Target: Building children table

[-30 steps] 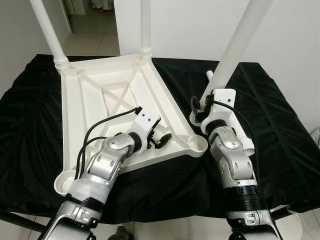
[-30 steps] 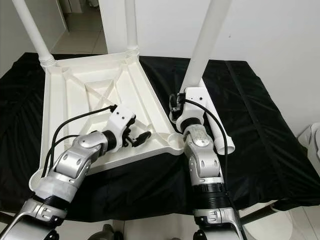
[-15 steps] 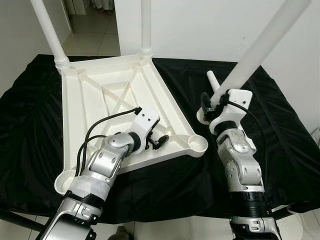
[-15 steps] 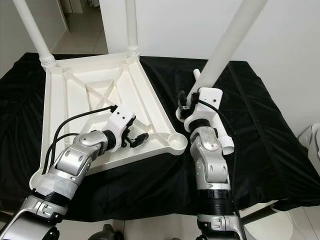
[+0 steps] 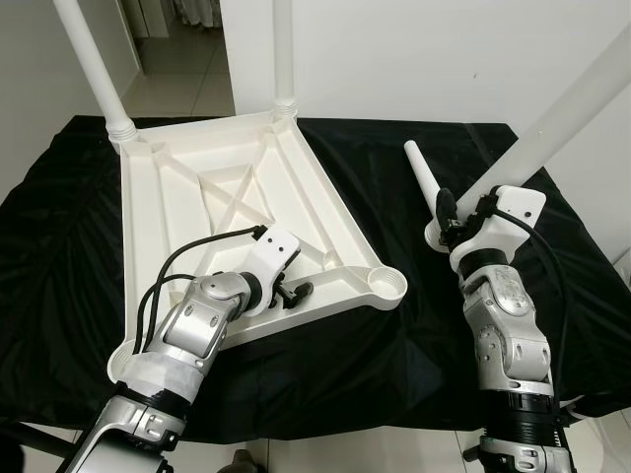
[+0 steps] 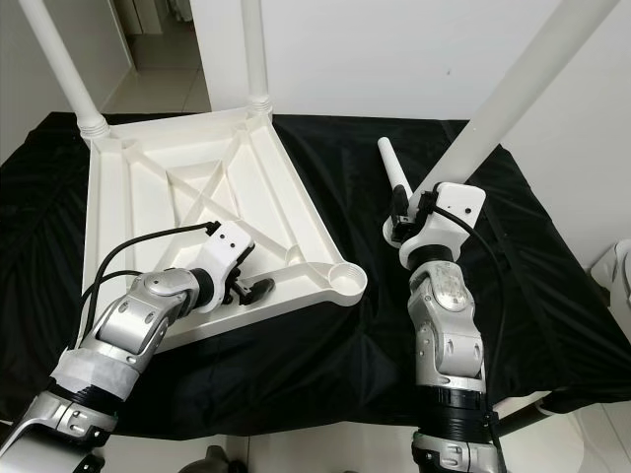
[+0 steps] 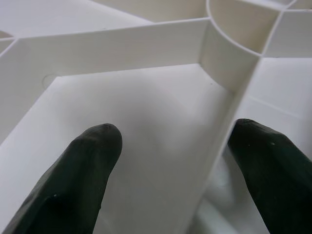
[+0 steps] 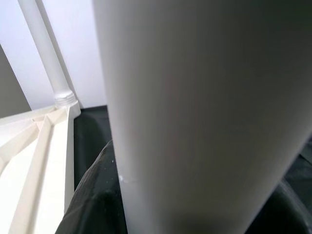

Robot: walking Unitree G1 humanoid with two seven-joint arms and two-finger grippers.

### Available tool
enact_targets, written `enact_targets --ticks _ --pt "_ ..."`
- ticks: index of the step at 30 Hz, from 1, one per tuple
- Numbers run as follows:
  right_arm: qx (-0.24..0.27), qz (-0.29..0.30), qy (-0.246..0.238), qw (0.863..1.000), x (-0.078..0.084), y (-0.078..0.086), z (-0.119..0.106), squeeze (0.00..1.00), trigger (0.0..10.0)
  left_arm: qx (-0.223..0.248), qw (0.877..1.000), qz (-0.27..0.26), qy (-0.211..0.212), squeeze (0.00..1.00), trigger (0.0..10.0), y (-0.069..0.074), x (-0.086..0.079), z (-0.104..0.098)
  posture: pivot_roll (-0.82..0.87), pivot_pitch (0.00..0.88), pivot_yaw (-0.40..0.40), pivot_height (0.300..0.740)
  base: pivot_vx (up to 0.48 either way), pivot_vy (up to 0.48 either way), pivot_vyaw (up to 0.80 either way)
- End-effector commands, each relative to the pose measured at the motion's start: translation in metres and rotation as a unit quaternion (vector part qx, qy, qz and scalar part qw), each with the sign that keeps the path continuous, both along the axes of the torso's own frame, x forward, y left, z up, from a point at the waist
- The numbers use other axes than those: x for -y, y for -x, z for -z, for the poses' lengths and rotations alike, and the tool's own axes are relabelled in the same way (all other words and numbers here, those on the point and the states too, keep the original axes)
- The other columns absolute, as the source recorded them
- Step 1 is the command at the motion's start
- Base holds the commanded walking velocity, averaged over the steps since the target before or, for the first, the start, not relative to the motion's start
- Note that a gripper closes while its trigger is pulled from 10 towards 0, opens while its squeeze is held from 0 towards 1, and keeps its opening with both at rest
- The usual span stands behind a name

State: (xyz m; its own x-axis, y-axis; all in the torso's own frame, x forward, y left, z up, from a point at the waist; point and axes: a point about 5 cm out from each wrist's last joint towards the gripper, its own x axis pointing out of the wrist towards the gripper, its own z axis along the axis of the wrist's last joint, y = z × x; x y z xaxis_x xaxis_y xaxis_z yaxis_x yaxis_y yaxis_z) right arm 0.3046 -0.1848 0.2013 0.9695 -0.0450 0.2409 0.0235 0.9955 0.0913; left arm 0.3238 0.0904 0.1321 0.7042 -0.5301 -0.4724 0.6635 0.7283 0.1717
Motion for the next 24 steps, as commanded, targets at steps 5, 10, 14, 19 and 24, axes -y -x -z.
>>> enact_targets --ticks 5,10,14,19,24 --pt "0.011 -0.004 0.006 1.0 -0.001 0.003 -0.004 0.0 10.0 -0.039 0.998 -0.044 -0.015 0.0 10.0 -0.005 -0.005 0.011 0.03 0.021 0.051 0.74 0.0 0.0 0.0" --pt "0.013 -0.005 0.008 1.0 -0.002 0.005 -0.005 0.0 10.0 -0.056 0.996 -0.071 -0.014 0.0 10.0 -0.012 -0.005 0.012 0.02 0.022 0.06 0.74 0.0 0.0 0.0" --pt "0.013 -0.003 0.009 1.0 -0.002 0.006 -0.005 0.0 10.0 -0.062 0.995 -0.076 -0.025 0.0 4.2 -0.013 -0.007 0.016 0.02 0.027 0.066 0.74 0.0 0.0 0.0" --pt "0.013 -0.001 0.009 1.0 -0.002 0.007 -0.005 0.0 10.0 -0.062 0.995 -0.078 -0.032 0.0 0.0 -0.013 -0.01 0.017 0.02 0.034 0.068 0.74 0.0 0.0 0.0" --pt "0.012 0.001 0.007 1.0 -0.001 0.007 -0.005 0.0 10.0 -0.066 0.993 -0.085 -0.039 0.0 0.0 -0.011 -0.018 0.018 0.03 0.044 0.069 0.74 0.0 0.0 0.0"
